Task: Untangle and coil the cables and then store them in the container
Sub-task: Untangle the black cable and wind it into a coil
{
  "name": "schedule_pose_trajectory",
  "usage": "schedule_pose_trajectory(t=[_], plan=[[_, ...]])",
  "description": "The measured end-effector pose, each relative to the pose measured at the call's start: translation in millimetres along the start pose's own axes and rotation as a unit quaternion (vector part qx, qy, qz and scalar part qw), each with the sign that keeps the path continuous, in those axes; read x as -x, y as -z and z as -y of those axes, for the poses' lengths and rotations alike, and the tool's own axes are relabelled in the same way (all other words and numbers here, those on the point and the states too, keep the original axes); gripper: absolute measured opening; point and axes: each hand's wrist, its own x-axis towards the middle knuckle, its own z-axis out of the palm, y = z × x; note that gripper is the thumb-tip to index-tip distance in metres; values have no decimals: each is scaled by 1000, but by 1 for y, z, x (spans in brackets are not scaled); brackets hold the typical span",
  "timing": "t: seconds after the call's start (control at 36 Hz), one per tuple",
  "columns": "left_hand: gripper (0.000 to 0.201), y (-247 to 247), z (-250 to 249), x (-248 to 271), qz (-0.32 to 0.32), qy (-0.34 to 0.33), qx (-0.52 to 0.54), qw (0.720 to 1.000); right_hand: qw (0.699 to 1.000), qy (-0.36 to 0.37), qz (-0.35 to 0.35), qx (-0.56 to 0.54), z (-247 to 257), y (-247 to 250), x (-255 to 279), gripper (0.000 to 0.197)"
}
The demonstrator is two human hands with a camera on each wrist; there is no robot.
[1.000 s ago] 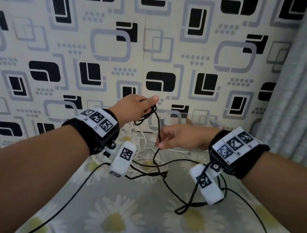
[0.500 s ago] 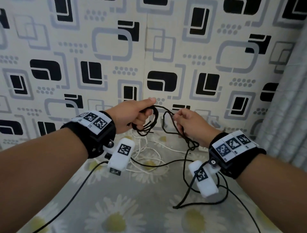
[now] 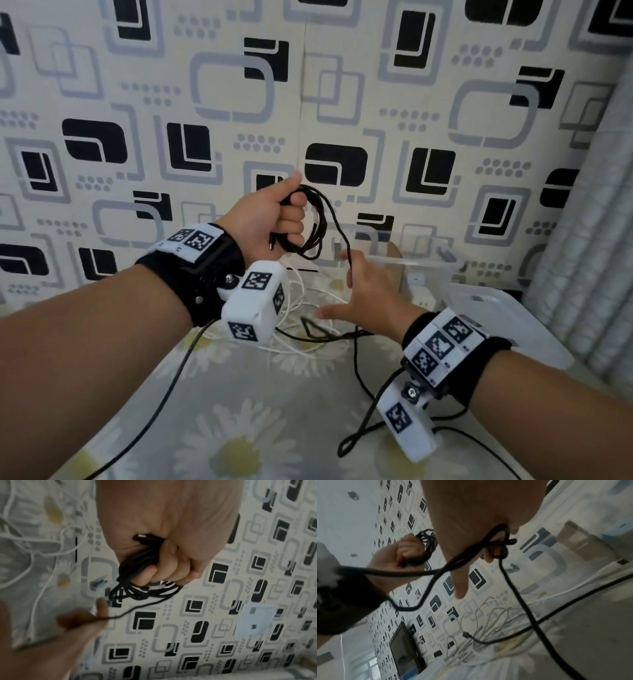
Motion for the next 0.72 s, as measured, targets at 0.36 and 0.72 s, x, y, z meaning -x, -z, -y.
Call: schedule_pose_trajectory(t=[0.36, 0.72], plan=[[41, -9, 9, -8, -49, -20, 198, 979, 981, 22, 146, 122, 11, -11, 4, 100], [17, -15, 35, -16, -112, -149, 26, 982, 944, 147, 92, 280, 37, -7, 16, 47]])
